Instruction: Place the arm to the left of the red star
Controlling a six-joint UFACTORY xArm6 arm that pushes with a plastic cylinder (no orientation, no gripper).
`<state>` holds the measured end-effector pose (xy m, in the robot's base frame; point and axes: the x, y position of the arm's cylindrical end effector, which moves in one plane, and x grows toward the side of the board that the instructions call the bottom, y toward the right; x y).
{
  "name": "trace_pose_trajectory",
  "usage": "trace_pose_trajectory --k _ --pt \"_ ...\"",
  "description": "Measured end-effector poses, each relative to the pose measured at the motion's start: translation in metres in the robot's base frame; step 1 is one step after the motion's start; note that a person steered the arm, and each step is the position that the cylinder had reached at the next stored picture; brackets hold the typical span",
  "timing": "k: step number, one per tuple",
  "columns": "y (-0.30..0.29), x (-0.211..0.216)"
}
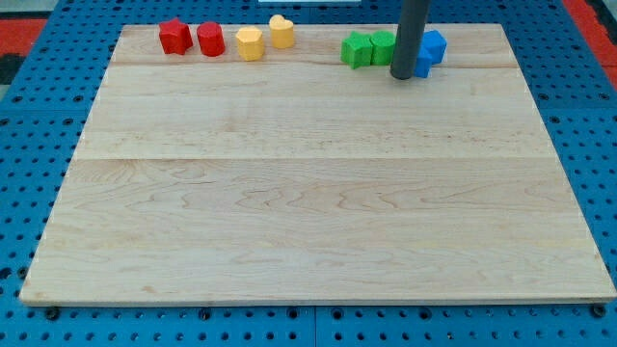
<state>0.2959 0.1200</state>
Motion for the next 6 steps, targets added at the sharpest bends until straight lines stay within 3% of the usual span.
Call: trace_pose_trajectory --k 1,3,4,6 --pt "-0.072 0.004" --pt "-0.341 0.001" --pt "-0.423 -0.008" --pt "-0.42 -0.065"
